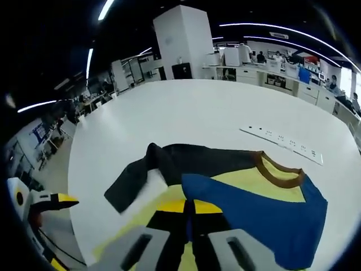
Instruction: Fold the garment on the visible template until the final outline fits inside the template.
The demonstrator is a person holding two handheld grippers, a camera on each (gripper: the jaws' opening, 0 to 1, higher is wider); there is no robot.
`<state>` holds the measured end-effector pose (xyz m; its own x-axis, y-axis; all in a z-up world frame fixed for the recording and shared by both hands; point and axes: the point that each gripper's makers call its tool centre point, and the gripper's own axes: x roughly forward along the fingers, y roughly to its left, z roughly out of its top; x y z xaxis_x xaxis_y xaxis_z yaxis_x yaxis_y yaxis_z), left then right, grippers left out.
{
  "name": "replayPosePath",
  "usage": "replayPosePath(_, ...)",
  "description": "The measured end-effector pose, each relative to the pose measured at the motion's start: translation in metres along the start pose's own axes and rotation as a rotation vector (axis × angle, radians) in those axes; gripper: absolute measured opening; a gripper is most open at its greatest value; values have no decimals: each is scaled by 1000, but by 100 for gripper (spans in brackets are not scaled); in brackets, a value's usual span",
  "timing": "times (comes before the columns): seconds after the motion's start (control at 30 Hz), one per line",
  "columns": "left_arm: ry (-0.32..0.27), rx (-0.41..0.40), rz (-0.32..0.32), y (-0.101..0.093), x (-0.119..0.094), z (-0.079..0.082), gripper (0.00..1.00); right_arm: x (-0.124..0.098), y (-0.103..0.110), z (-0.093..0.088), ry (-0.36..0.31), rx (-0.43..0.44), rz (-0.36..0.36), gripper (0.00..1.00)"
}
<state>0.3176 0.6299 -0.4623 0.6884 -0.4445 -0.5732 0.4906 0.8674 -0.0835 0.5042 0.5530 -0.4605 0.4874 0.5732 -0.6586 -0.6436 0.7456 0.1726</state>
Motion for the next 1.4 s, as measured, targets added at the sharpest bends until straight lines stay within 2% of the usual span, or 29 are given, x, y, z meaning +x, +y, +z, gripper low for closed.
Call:
replayPosePath(0.3,-5,-30,4,4,-1,-2,98,28,3,-21,34,14,25,0)
replayPosePath(0.43,-1,-34,10,7,-1,-4,98,35,9,-29,47,39,75,1)
replayPosePath(0.5,-3,-39,15,9,0,-4,97,35,14,-32,54,69,108,1)
replayPosePath(0.67,-3,-41,13,7,1,-4,97,30,7,-28,46,68,87,4)
replayPosePath(0.73,-2,-36,12,7,1,-4,98,24,0,-24,27,71,66,9)
replayPosePath(1.0,-11,-25,13,6,0,1,98,-10,-50,-17,5,38,-78,31)
replayPosePath(1.2,-17,-20,20,7,-1,5,99,-33,-89,-25,12,43,-161,46)
replayPosePath(1.3,-19,-22,26,8,-1,6,99,-42,-100,-33,38,45,-162,56)
replayPosePath(1.4,-23,-21,28,8,-1,7,99,-53,-112,-39,39,32,-178,61)
